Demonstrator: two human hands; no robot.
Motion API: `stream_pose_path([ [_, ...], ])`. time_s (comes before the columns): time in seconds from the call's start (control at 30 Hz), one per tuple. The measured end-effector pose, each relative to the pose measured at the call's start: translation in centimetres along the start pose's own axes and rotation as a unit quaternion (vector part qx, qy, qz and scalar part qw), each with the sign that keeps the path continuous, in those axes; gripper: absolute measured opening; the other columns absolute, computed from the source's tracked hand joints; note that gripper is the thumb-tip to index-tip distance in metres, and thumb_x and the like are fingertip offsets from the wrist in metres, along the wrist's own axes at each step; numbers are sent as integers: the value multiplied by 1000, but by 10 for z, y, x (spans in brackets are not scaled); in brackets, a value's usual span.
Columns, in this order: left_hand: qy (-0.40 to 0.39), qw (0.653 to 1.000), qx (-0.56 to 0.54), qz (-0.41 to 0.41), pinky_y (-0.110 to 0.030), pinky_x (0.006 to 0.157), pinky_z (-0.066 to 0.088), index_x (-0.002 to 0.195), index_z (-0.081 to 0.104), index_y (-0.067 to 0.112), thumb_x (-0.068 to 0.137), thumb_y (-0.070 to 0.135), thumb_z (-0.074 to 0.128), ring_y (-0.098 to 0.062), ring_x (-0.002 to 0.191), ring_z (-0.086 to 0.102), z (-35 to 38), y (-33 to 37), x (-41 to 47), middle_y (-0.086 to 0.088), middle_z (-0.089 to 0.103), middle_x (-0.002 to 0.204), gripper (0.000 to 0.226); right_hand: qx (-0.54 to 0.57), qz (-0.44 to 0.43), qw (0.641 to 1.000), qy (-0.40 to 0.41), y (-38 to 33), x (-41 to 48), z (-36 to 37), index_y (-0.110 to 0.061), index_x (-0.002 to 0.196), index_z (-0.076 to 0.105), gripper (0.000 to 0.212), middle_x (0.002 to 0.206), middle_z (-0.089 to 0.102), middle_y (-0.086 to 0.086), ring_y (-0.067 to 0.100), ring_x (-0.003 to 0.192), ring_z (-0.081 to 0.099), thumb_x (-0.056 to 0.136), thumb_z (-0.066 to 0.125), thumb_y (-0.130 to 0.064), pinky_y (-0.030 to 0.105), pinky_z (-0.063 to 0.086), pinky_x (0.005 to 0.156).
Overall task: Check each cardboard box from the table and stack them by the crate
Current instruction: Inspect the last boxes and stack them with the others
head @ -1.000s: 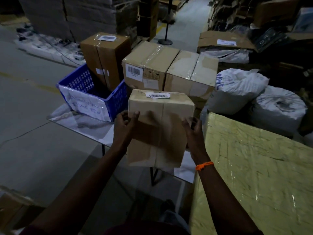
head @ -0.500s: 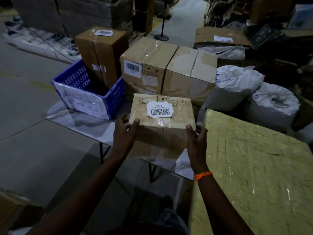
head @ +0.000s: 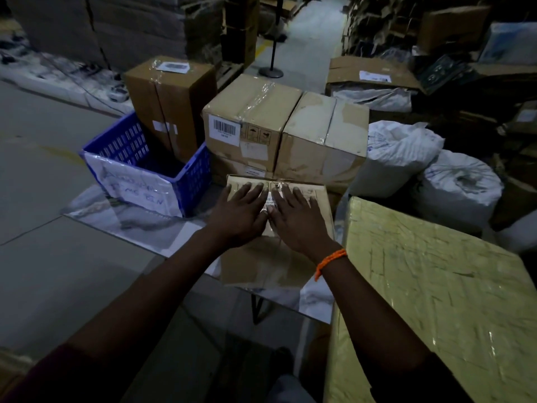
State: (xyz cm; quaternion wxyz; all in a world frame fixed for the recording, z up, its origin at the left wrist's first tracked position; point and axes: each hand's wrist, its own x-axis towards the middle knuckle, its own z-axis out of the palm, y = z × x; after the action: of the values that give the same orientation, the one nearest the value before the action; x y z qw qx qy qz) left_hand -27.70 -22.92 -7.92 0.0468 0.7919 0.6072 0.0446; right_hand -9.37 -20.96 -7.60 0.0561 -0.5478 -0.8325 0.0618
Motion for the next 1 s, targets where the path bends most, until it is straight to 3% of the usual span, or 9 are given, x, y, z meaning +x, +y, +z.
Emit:
stream_pose_path([
  [0.27,-6,1000,-5,20,-53,125,-2,164,8,22,90,60,-11,-19,157,-1,-5,0,-6,-1,3,171,85,1,-16,999,-31,6,-3,-8,-28,165,14,94,173,5,-4,21,159,6,86,-9,-74,49,10,124],
  [0.4,6,999,-16,36,-52,126,1,164,6,21,94,68,-5,-19,157,-4,-5,-13,-22,-2,1,171,85,-5,-2,1000,-29,22,-26,-13,-34,164,5,111,172,-2,-8,17,159,-3,72,-27,-86,52,1,124],
  [0.6,-30,997,-19,67,-48,126,2,163,-6,20,87,88,8,-17,156,-14,-9,-19,-39,2,-14,169,103,-10,48,998,-41,25,-52,-10,-41,161,-11,102,160,-27,-23,11,156,-17,71,-21,-89,62,-2,122],
  [0.8,-20,997,-23,66,-44,125,-2,162,-9,18,75,97,18,-23,155,-17,-4,-18,-38,-1,-13,170,121,1,50,998,-48,26,-49,-8,-36,162,-9,115,160,-26,-19,15,157,-18,64,-26,-93,59,9,125],
  [0.87,-21,997,-30,61,-47,127,-1,162,-10,17,74,97,24,-24,154,-21,-6,-19,-36,-2,-15,169,124,24,42,998,-29,27,-48,-9,-29,164,-1,113,169,-16,-10,16,157,-14,73,-16,-93,54,15,125],
  [0.93,-13,996,-70,49,-50,127,2,162,-8,17,75,94,38,-25,153,-24,-3,-21,-37,-2,-19,168,125,116,45,991,42,29,-53,-8,-26,165,11,98,172,-3,-4,15,158,-4,89,19,-87,46,17,127],
  [1.0,32,987,-152,31,-48,127,2,163,-5,20,72,91,47,-22,154,-24,4,-23,-41,1,-23,168,126,301,99,942,111,33,-64,-5,-33,163,17,94,170,18,-10,10,154,22,89,58,-75,34,30,121],
])
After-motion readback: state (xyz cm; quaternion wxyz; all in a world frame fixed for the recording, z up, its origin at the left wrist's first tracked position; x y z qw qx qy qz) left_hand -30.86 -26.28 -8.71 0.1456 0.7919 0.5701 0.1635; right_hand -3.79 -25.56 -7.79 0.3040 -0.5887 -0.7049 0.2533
